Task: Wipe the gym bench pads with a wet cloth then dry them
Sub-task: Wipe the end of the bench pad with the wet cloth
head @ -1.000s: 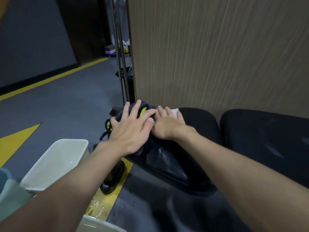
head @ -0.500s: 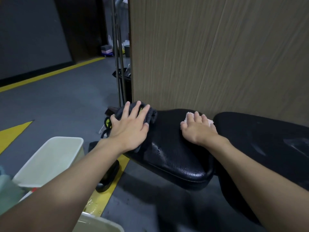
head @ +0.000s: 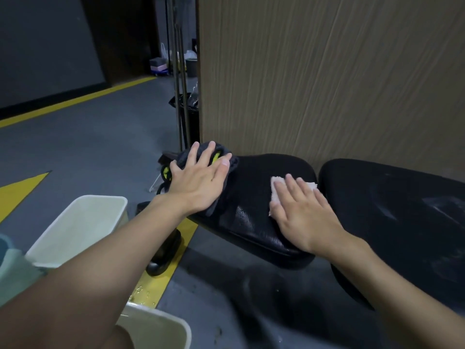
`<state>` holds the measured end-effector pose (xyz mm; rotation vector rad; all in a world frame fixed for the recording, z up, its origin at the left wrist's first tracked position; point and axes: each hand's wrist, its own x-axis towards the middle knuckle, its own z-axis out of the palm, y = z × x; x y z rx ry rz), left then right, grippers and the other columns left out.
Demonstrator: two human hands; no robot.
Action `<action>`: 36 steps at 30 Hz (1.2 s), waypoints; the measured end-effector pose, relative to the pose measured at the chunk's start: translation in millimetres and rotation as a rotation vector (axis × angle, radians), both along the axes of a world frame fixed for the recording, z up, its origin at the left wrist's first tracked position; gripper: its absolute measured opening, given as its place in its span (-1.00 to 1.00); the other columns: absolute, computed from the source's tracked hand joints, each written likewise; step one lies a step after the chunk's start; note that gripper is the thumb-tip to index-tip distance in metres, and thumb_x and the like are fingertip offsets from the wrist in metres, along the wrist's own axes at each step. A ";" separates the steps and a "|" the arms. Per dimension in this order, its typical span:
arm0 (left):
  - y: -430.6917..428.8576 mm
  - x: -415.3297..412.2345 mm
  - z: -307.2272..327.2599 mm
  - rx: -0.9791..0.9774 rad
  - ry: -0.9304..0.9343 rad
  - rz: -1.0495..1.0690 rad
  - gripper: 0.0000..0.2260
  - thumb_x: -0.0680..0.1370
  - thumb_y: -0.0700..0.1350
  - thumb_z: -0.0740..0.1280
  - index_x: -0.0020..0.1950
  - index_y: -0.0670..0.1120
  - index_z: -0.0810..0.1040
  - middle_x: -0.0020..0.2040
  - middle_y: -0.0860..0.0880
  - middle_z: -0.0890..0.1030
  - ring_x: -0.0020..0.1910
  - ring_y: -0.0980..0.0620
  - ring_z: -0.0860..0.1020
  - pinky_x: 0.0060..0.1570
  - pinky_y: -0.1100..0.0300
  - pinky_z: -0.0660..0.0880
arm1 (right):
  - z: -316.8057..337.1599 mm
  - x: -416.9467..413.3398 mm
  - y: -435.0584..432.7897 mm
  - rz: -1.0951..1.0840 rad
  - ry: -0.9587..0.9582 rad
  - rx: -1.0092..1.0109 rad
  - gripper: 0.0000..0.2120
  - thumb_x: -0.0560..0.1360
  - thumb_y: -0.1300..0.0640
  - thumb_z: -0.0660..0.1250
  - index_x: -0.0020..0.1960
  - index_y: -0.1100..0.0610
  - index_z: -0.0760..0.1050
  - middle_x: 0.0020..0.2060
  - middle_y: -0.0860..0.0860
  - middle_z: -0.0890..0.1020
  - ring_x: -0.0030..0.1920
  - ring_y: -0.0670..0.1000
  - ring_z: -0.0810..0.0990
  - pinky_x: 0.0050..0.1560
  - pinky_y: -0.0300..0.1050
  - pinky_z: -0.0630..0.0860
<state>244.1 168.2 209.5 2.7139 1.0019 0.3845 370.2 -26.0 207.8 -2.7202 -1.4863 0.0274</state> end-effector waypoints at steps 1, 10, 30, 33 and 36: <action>-0.7 0.4 -0.4 0.000 0.003 0.000 -0.49 0.62 0.22 -0.32 0.55 0.32 0.07 0.63 0.13 -0.11 0.58 0.03 -0.25 0.43 -0.39 -0.12 | -2.1 -1.6 -1.1 -0.034 -0.015 0.006 -0.44 0.66 -0.13 -0.16 0.61 -0.01 -0.13 0.61 0.00 -0.10 0.59 0.05 -0.16 0.55 0.11 -0.14; -16.3 -0.7 -5.5 -0.039 0.066 -0.030 -0.55 0.67 0.16 -0.25 0.54 0.32 0.09 0.63 0.11 -0.11 0.58 0.04 -0.24 0.43 -0.37 -0.16 | -43.9 -105.8 23.7 0.197 -0.303 0.022 -0.34 0.65 -0.02 -0.08 0.58 0.27 -0.27 0.57 0.26 -0.19 0.56 0.29 -0.21 0.45 0.40 -0.10; -9.4 7.4 2.0 0.337 0.135 -0.020 -0.50 0.64 0.24 -0.08 0.55 0.14 0.17 0.63 -0.08 -0.10 0.58 -0.18 -0.21 0.33 -0.54 -0.15 | -37.5 -56.1 -28.0 -0.275 0.010 0.347 -0.30 0.60 -0.11 -0.18 0.52 0.39 0.10 0.48 0.38 0.20 0.52 0.34 0.11 0.52 0.19 0.08; -19.0 25.5 2.1 0.291 0.189 -0.029 -0.49 0.60 0.30 -0.11 0.54 0.24 0.16 0.63 -0.07 -0.09 0.58 -0.23 -0.18 0.33 -0.56 -0.09 | -17.1 -30.4 -7.1 -0.403 0.248 0.259 -0.30 0.63 -0.15 -0.12 0.55 0.35 -0.06 0.53 0.37 0.02 0.54 0.31 -0.01 0.48 0.13 0.13; -24.5 33.6 -1.7 0.333 0.292 -0.002 -0.45 0.57 0.37 -0.19 0.53 0.31 0.15 0.63 -0.09 -0.10 0.56 -0.29 -0.21 0.31 -0.57 -0.08 | -30.9 -34.9 -14.3 -0.334 0.134 0.243 -0.20 0.54 -0.20 -0.42 0.56 0.34 -0.09 0.54 0.37 -0.01 0.54 0.33 -0.06 0.53 0.15 0.03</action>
